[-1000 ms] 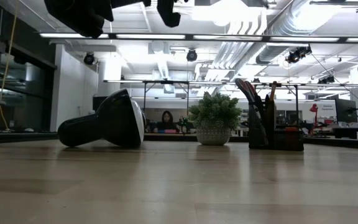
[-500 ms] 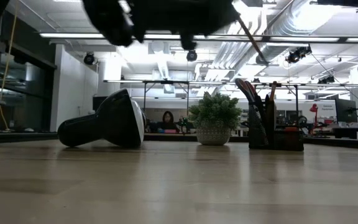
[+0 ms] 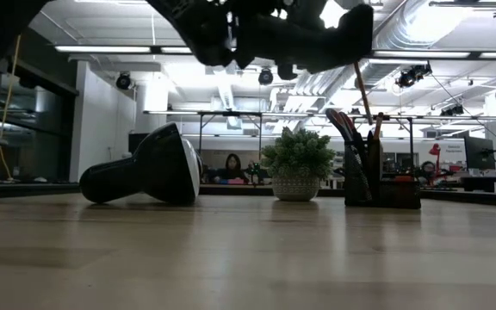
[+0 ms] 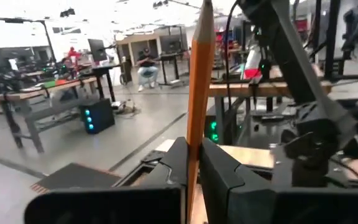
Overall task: Pick and place office supplies into organizer
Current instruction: Put the orange pencil into the desk organizer, then return to Home Position
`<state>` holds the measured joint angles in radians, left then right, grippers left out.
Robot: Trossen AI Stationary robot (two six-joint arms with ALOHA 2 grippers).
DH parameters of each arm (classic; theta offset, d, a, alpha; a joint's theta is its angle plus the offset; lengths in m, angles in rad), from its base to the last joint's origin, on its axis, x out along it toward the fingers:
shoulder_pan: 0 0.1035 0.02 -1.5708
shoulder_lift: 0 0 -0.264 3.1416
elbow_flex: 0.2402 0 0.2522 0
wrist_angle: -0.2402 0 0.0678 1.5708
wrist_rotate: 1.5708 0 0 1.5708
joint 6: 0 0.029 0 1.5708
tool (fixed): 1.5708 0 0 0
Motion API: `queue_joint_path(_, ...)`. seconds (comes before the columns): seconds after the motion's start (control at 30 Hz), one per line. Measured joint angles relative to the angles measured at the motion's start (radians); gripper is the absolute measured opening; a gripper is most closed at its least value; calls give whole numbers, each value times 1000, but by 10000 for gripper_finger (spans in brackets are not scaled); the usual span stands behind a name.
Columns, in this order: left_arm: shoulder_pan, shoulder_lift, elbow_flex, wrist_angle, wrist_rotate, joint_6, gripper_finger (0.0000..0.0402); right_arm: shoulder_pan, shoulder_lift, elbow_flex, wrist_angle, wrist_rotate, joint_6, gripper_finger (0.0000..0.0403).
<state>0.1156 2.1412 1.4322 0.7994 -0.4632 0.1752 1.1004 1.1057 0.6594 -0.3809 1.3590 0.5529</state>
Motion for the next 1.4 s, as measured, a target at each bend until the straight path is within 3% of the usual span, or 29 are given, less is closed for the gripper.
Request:
queue_joint_path(0.3, 30, 80, 157, -251, 20, 3, 4, 2, 0, 0, 0, -1, 0, 118)
queue_joint_path(0.83, 47, 186, 179, -278, 22, -107, 9, 1, 0, 0, 0, -5, 27, 118)
queue_joint_path(1.4, 55, 188, 179, -239, 25, -93, 134, 0, 0, 0, -4, -8, 31, 118)
